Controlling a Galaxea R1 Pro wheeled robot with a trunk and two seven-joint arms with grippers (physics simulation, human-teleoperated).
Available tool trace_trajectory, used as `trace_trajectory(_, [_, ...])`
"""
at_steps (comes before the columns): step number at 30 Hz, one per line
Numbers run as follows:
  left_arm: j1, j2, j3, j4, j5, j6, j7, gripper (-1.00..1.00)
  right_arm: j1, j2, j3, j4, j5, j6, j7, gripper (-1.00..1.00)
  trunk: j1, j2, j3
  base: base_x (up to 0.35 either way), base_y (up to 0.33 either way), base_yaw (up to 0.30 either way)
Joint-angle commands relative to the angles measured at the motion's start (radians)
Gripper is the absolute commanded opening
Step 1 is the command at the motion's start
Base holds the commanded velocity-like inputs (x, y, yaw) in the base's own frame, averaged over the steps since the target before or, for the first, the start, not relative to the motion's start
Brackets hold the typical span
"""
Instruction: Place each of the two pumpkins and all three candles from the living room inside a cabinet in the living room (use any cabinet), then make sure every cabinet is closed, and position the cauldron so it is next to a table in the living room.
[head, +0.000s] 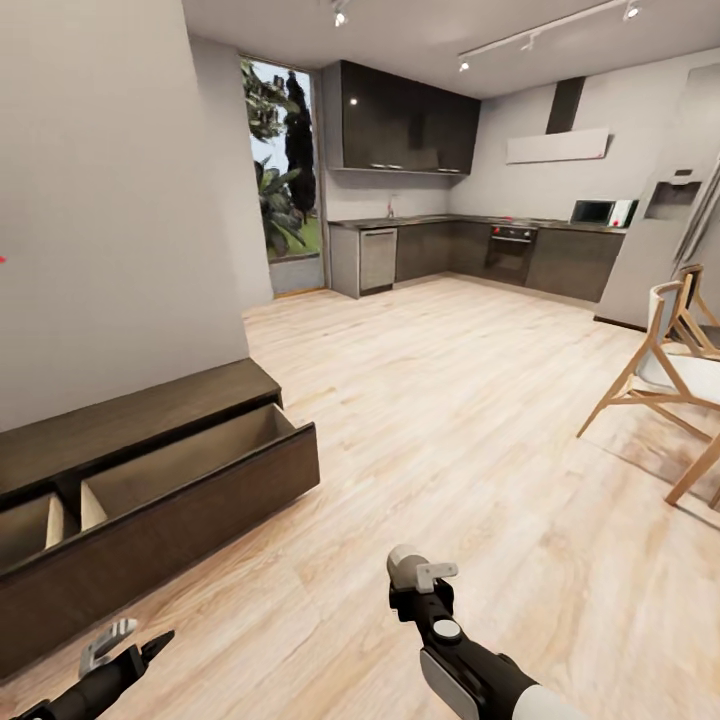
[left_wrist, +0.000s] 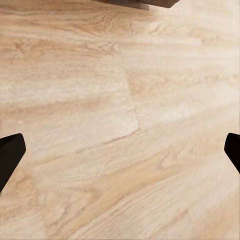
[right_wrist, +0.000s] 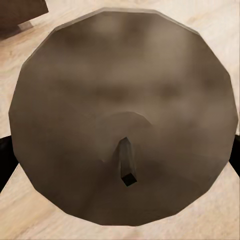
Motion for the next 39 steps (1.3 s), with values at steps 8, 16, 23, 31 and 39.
trace_trajectory(8, [-0.001, 0.0, 0.003, 0.0, 0.008, 0.008, -0.006, 1.0, -0.001, 0.0, 0.009, 0.001, -0.009, -0.006, -0.008, -1.0, 0.0, 0.0, -0.001, 0.274, -0.121, 0.271])
trace_trajectory(16, [-0.001, 0.0, 0.004, 0.0, 0.008, 0.005, -0.009, 1.0, -0.001, 0.001, 0.009, 0.001, -0.01, -0.006, -0.008, -1.0, 0.0, 0.0, -0.001, 0.073, -0.096, 0.275])
trace_trajectory(23, [-0.001, 0.0, 0.005, 0.0, 0.008, 0.005, -0.01, 1.0, -0.001, 0.001, 0.009, 0.001, -0.011, -0.006, -0.008, -1.0, 0.0, 0.0, -0.001, 0.003, -0.016, 0.275])
trace_trajectory(31, [-0.001, 0.0, 0.004, 0.0, 0.008, 0.005, -0.01, 1.0, -0.001, 0.001, 0.009, 0.001, -0.011, -0.006, -0.008, -1.0, 0.0, 0.0, -0.001, 0.0, -0.001, 0.275])
trace_trajectory(39, [-0.001, -0.001, 0.004, 0.0, 0.008, 0.005, -0.006, 1.0, -0.001, 0.001, 0.009, 0.001, -0.011, -0.006, -0.008, -1.0, 0.0, 0.0, -0.001, 0.0, 0.0, 0.275])
